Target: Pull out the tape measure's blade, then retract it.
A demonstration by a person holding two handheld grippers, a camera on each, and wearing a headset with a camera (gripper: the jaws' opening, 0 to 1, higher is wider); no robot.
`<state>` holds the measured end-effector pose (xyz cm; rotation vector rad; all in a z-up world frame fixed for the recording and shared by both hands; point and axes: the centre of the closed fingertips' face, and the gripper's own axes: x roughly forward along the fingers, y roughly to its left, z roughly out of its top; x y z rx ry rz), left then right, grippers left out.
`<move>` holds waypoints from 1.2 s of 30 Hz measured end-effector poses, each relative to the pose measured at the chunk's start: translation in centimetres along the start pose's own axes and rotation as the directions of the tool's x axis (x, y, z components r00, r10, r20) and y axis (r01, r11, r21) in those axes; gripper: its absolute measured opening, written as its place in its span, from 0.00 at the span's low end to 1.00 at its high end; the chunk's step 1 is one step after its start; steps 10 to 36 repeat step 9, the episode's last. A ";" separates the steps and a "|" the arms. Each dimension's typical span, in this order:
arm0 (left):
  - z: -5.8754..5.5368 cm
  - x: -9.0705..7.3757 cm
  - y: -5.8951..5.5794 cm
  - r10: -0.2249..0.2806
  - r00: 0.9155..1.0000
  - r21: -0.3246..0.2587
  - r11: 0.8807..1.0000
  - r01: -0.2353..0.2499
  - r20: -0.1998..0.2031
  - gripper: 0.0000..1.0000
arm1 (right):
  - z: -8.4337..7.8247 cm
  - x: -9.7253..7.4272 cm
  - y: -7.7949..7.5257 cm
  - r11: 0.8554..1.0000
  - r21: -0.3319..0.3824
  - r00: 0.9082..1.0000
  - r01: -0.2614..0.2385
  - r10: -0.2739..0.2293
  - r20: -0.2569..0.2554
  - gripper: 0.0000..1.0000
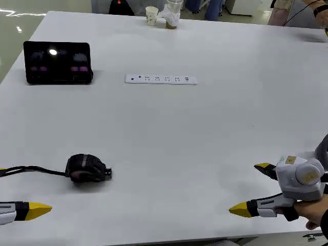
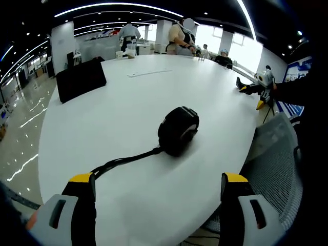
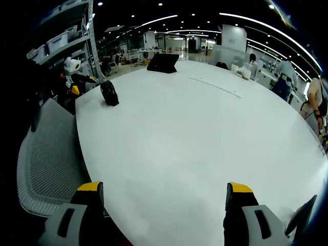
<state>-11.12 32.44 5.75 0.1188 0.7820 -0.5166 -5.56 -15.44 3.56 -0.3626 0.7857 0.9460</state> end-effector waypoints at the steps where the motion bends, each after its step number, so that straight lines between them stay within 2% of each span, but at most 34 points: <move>1: 0.0 0.0 0.0 0.001 1.000 -0.001 1.000 -0.001 0.001 0.99 | 0.0 0.0 0.0 1.000 0.001 1.000 -0.001 0.001 0.001 0.99; 8: 0.2 -0.1 0.4 0.006 1.000 -0.002 1.000 -0.006 0.006 0.99 | 0.1 -0.4 -0.6 1.000 0.005 1.000 0.012 -0.012 0.004 0.99; 36: 0.2 -0.1 0.4 0.004 1.000 -0.003 1.000 -0.004 0.004 0.99 | 0.2 -0.5 -0.7 1.000 0.006 1.000 0.013 -0.013 0.006 0.99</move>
